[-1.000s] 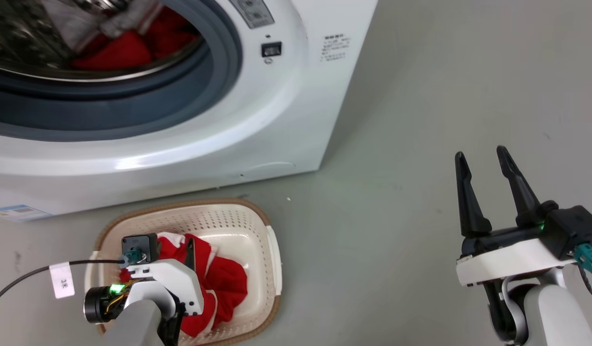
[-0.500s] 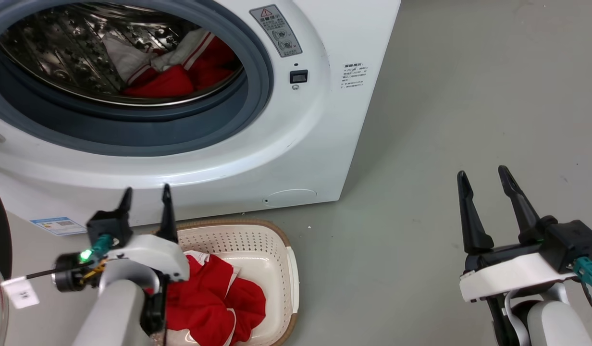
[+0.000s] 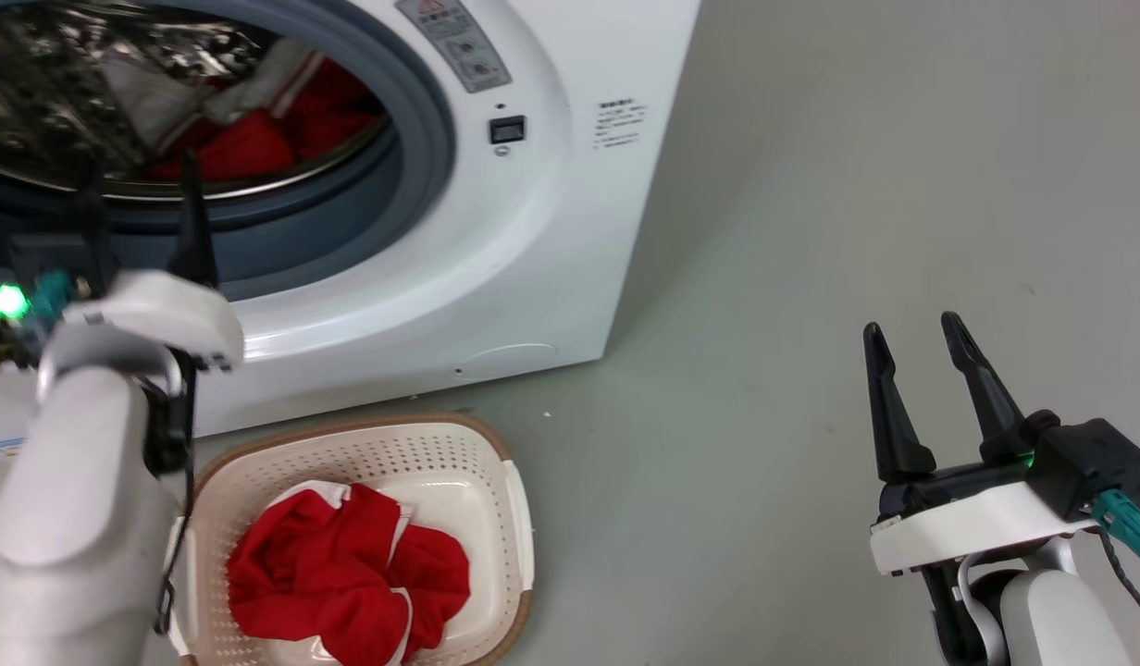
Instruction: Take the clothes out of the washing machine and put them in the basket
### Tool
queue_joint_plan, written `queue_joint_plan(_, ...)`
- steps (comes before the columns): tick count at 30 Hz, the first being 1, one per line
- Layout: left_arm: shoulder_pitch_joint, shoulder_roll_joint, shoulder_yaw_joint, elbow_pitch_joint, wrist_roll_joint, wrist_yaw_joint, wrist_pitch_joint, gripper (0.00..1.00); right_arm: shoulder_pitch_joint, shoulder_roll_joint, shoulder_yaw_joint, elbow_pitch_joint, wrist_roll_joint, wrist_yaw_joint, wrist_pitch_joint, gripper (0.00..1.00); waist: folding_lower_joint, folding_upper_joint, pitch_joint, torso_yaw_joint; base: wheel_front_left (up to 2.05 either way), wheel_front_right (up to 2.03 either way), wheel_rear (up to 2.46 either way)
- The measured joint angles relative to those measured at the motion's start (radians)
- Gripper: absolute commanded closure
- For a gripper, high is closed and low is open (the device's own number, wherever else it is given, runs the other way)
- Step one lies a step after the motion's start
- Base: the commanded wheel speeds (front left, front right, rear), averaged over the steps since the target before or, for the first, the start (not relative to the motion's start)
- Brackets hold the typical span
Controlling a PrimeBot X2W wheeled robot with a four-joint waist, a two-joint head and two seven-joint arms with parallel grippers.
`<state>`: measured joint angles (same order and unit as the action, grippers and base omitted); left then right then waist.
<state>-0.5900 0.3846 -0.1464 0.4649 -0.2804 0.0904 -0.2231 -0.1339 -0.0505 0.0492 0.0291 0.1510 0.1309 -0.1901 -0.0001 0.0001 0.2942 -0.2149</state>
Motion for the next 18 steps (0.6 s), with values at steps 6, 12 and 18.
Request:
queue_joint_plan(6,-0.142,0.072,-0.012,0.065,0.015,-0.038,0.113,0.0,-0.017,-0.001,0.02,0.029,0.039,0.0,-0.027,0.0,0.0,0.0,0.051,-0.057,0.0,0.0,0.0)
queue_joint_plan(12,-0.273,0.159,-0.015,0.153,0.032,-0.075,0.202,0.0,-0.049,0.0,0.053,0.059,0.081,0.0,-0.056,0.0,0.0001,0.0,0.123,-0.116,0.0,0.0,0.0)
queue_joint_plan(18,-0.389,0.241,-0.039,0.238,0.058,-0.119,0.284,0.0,-0.076,-0.001,0.083,0.087,0.124,0.0,-0.069,0.0,0.0002,0.0,0.201,-0.176,0.0,0.0,0.0)
